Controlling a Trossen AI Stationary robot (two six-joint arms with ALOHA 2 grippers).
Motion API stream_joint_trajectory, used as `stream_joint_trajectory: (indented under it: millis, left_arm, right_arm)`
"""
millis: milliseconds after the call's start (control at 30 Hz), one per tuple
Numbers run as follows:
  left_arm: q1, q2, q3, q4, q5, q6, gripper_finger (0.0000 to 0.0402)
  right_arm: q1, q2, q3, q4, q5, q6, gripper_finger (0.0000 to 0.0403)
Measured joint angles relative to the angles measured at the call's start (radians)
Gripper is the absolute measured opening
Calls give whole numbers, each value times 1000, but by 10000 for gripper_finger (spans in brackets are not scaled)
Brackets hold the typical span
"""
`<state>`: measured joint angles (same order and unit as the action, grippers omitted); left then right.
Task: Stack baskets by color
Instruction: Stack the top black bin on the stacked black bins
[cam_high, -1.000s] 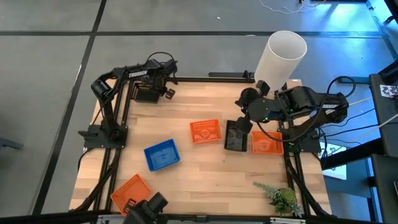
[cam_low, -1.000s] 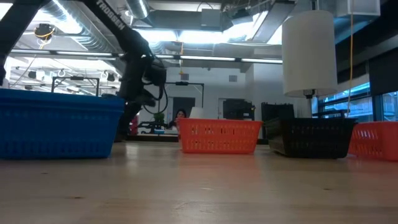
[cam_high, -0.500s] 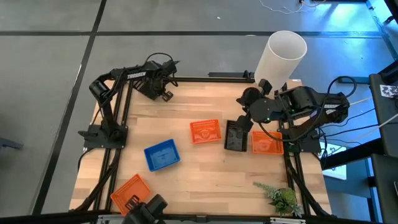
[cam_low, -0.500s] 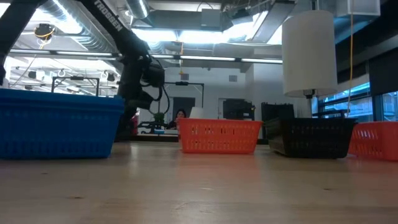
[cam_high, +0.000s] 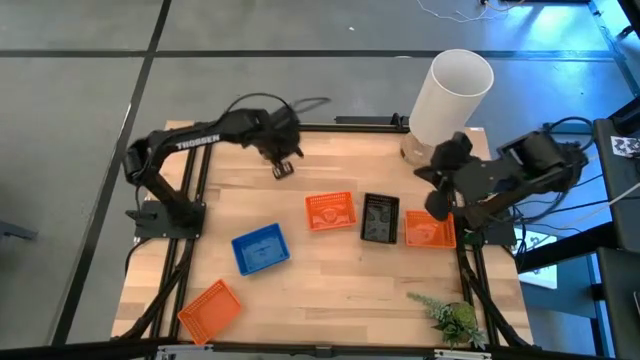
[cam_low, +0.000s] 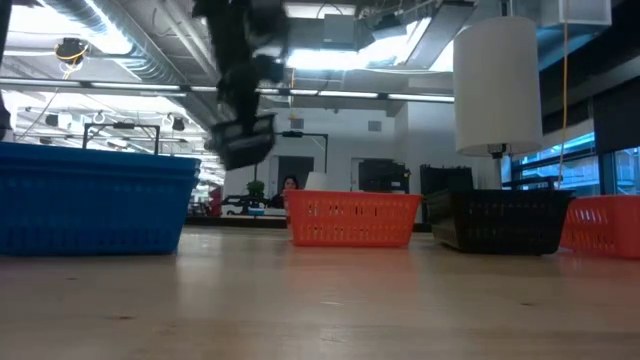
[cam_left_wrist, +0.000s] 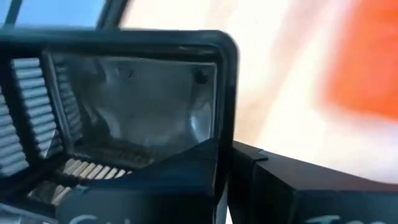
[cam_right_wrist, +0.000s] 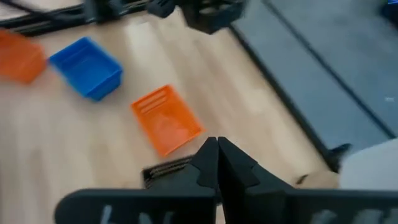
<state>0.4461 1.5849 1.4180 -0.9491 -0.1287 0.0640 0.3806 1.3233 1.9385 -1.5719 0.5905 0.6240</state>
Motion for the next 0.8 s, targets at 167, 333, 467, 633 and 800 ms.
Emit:
stream_joint_trajectory:
  millis: [167,333,467,633,800]
  left_arm:
    - [-185,32,105,120,27,2,0]
    - [-302,103,213,266,110,-14,0]
    - [-377,208,284,341,145,-34,0]
    - [-441,361,382,411,145,-54,0]
    - [-479,492,497,445,145,-57,0]
  right_arm:
    - [31,-40,0,0,-86,-45,0]
    - [35,-74,0,0,-189,-116,0]
    - [35,-101,0,0,-307,-137,0]
    - [35,-127,0,1,-333,-184,0]
    - [35,-143,0,1,-341,-228,0]
